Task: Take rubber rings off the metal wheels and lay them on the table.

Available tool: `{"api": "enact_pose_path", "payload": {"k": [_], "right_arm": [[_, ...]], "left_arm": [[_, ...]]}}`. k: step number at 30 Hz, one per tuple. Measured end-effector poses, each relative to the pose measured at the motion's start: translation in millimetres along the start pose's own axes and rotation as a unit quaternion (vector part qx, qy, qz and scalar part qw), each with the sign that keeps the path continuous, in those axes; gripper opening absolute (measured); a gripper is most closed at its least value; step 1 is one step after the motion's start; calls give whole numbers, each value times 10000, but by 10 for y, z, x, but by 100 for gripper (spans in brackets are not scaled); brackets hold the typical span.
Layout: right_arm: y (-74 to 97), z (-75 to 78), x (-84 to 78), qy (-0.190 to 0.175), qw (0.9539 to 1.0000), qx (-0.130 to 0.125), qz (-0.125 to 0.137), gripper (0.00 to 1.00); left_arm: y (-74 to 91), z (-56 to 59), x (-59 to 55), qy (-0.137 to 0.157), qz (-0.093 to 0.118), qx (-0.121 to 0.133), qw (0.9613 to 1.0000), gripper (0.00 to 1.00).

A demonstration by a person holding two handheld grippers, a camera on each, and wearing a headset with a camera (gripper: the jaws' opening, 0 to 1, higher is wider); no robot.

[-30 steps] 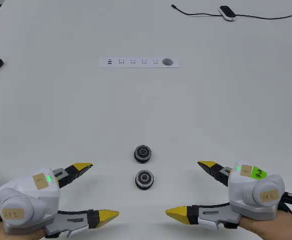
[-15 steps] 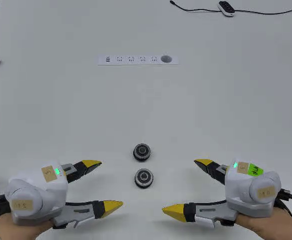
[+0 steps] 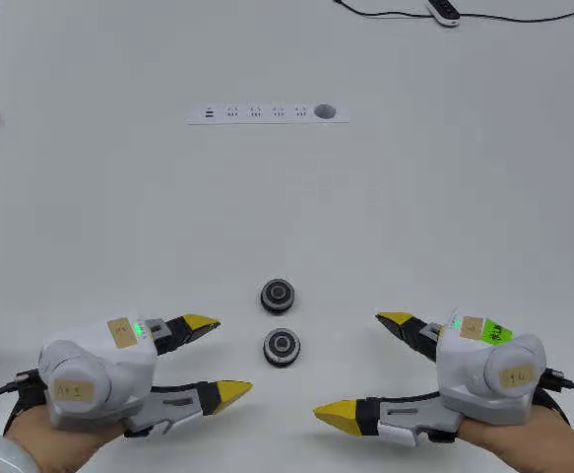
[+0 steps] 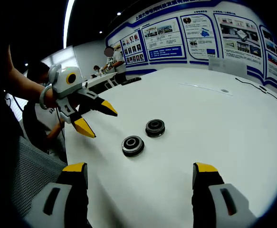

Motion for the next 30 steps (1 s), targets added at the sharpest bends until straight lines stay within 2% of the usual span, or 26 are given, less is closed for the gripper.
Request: {"api": "enact_pose_path", "payload": {"k": [30], "right_arm": [[-29,-9,-17,-95,9999,49,-6,90]], "left_arm": [[-356,29,203,-336,-235,-125,9991,24]]}}
Point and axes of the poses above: the centre of the closed fingertips' face, and the gripper's own axes: y roughly backward along the fingers, z roughly to its right, x roughly out of its top, the point moved 8 cm from there along y, roughly backward along the fingers, and after that the axes turned 4 degrees about -z, right-handed, at the moved point
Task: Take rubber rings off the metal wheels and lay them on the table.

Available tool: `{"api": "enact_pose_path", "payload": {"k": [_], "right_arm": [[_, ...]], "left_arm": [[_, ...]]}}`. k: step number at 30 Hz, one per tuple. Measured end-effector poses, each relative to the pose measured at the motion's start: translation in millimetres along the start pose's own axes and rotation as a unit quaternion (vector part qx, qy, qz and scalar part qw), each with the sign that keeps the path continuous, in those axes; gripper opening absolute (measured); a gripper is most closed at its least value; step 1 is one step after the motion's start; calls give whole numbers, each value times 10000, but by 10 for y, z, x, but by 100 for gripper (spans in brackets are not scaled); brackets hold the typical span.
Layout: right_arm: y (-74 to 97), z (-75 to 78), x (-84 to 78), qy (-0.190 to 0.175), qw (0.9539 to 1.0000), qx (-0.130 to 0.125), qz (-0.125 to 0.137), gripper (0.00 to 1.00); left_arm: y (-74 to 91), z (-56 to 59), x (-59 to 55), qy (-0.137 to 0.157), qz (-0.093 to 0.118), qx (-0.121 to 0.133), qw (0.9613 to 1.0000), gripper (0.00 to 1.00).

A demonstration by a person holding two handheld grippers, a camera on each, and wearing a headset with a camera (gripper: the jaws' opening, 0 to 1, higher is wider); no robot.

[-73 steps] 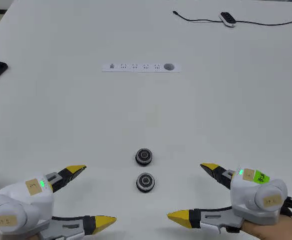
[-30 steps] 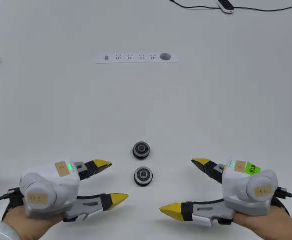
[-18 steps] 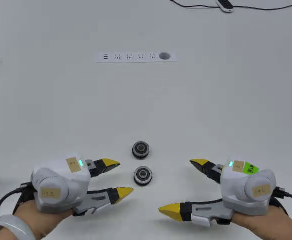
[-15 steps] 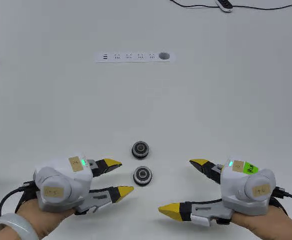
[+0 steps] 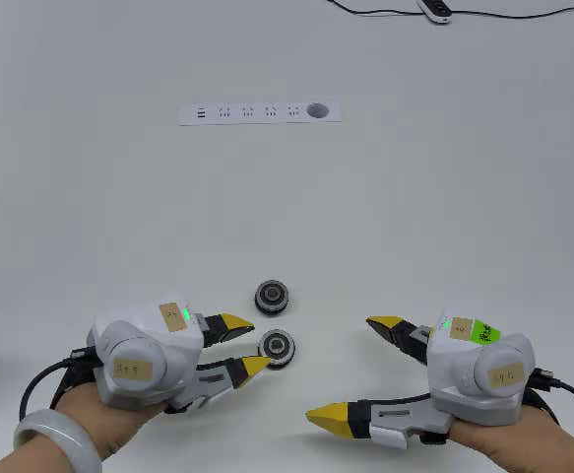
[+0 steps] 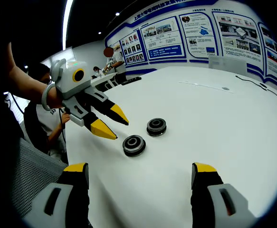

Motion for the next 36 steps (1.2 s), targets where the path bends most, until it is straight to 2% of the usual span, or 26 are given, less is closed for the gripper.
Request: {"api": "enact_pose_path", "payload": {"k": [15,19,36], "right_arm": [[-1,6,-21,-74,10000,8,5,89],[-5,4,-24,-99,9999,16,14,89],[-3,30,-48,-245,9997,0,53,88]], "left_arm": [[-152,26,34,-173,-181,-79,9997,19],[-184,17,19,-252,-266,-56,9993,18],[-273,24,0,-433,-408,-124,9981,14]]}}
Point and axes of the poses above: the centre of the closed fingertips' face, and the gripper's own axes: y roughly backward along the fingers, z roughly to its right, x roughly out of its top, the point moved 8 cm from there along y, roughly backward along the fingers, and after that the axes turned 4 degrees about -z, right-handed, at the moved point
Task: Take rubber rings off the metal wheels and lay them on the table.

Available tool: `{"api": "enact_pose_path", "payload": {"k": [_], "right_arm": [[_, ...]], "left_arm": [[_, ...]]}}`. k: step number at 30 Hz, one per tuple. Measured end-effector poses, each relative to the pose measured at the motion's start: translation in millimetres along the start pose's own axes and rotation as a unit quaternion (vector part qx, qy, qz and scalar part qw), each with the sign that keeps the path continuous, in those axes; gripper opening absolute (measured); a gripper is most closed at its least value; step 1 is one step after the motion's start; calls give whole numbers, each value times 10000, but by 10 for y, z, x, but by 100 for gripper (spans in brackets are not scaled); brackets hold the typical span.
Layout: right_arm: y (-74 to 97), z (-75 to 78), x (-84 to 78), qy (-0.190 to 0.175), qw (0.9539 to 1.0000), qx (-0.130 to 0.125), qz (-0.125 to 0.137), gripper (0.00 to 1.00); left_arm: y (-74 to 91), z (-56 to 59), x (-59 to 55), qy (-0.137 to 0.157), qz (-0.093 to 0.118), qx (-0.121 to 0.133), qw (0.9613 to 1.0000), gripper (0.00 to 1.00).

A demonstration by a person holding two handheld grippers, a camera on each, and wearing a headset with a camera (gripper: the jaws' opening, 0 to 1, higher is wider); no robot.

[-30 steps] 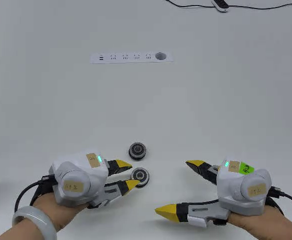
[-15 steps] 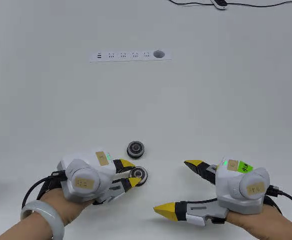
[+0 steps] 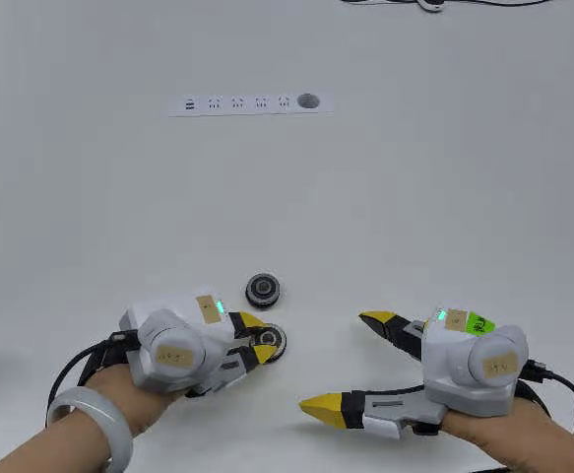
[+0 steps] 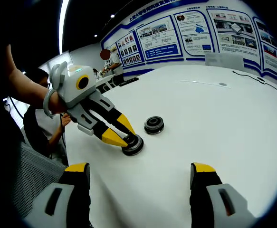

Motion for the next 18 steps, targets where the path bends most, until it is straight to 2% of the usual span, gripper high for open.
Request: {"api": "enact_pose_path", "payload": {"k": [18], "right_arm": [[-61,-11,-5,-71,9999,95,-2,87]], "left_arm": [[-10,-17,7,-85,-25,-9,10000,13]]}}
Point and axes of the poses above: the centre of the closed fingertips' face, and the gripper's own axes: y roughly backward along the fingers, z roughly to its right, x roughly out of its top, the point moved 8 cm from there along y, roughly backward along the fingers, and after that the axes turned 4 degrees about -z, right-handed, at the moved point
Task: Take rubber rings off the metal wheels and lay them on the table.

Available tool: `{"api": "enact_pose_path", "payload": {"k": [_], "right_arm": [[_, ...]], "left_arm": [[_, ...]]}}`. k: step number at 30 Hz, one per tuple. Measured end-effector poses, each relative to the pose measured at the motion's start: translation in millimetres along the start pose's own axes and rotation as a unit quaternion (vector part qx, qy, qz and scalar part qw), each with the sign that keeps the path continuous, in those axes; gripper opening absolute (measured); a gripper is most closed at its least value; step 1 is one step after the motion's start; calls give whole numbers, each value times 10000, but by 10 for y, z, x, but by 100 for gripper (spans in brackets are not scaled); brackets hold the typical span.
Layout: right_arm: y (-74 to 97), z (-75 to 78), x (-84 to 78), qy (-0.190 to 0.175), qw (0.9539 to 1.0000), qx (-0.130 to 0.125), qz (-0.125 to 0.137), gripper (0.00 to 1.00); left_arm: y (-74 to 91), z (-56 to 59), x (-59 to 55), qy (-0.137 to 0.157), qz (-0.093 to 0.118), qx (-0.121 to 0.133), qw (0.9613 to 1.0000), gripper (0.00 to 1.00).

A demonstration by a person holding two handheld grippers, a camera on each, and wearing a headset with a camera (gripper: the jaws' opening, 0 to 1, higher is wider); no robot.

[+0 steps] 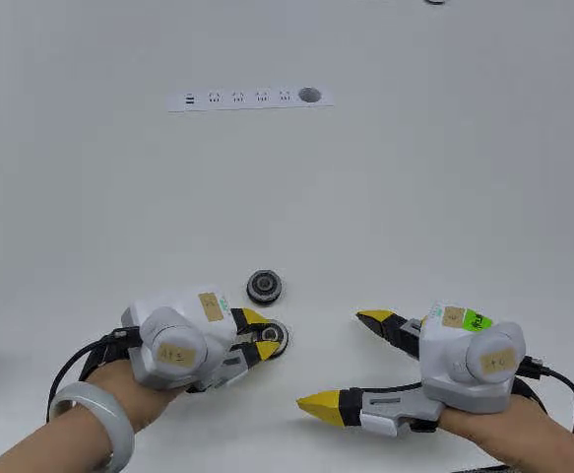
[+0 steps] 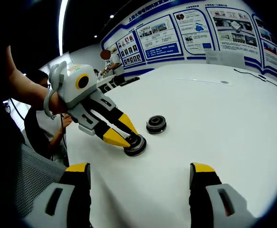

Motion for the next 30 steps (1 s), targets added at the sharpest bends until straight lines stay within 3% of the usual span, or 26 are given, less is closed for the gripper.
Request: {"api": "enact_pose_path", "payload": {"k": [12,22,30], "right_arm": [[-13,5,61,-183,9997,71,138,85],[-54,9,105,-611,9977,213,191,74],[-114,28,136,-1217,9917,365,209,60]], "left_arm": [[-4,-13,7,17,-55,-48,10000,12],[-7,-15,7,21,-63,-62,10000,12],[-7,-15,7,20,-67,-66,10000,12]]}}
Point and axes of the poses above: the centre of the closed fingertips' face, and the gripper's own axes: y roughly backward along the fingers, z roughly to its right, x roughly out of its top, the point moved 8 cm from there along y, roughly backward along the fingers, and after that the axes turned 4 degrees about -z, right-handed, at the moved point
